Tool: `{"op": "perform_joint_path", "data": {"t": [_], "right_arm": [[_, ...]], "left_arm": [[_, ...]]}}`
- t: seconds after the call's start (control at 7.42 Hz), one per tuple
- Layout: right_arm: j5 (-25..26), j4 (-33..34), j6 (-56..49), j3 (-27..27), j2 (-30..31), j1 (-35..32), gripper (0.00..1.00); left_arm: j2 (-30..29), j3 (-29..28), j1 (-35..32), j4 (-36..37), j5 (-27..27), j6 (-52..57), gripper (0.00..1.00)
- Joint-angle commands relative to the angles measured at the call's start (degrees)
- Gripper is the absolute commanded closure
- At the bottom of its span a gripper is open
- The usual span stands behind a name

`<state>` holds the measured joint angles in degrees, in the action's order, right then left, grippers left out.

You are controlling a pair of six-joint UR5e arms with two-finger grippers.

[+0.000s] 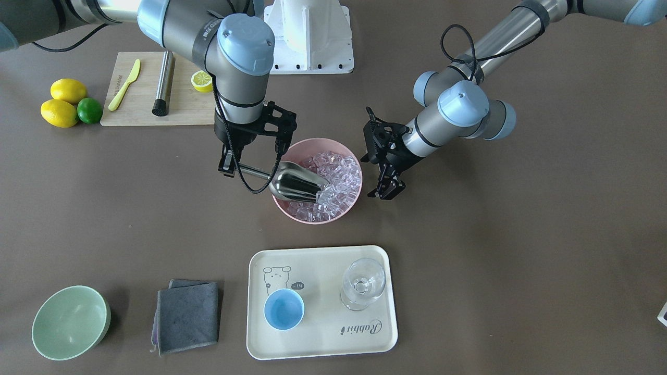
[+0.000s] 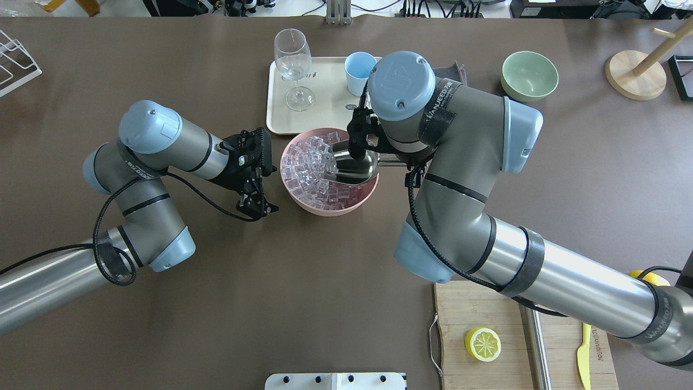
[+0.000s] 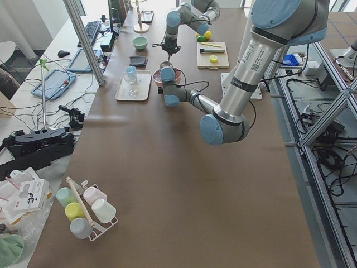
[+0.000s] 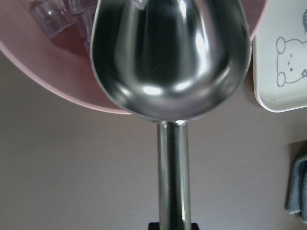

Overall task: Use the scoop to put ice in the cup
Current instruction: 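Tilt the scoop up to gather ice cubes and raise it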

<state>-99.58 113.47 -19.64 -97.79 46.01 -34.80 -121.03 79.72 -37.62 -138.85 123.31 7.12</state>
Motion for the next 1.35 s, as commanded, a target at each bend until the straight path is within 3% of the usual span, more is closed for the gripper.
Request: {"op": "perform_joint_path", "data": {"t": [0.0, 0.94, 1.21], "right_arm": [[-0.1, -3.7, 0.6, -1.9, 2.6, 0.0, 1.0], [-0.3, -11.1, 4.0, -1.6, 5.2, 1.2, 1.0], [-2.9, -17.7, 4.1, -2.9, 9.9, 1.2, 1.0]], "left_arm": [[0.0, 0.1, 0.0, 0.0, 0.0, 0.0, 0.01], [0.0, 0.2, -0.1, 0.0, 0.0, 0.1, 0.01], [0.0, 0.2, -0.1, 0.0, 0.1, 0.1, 0.01]]}}
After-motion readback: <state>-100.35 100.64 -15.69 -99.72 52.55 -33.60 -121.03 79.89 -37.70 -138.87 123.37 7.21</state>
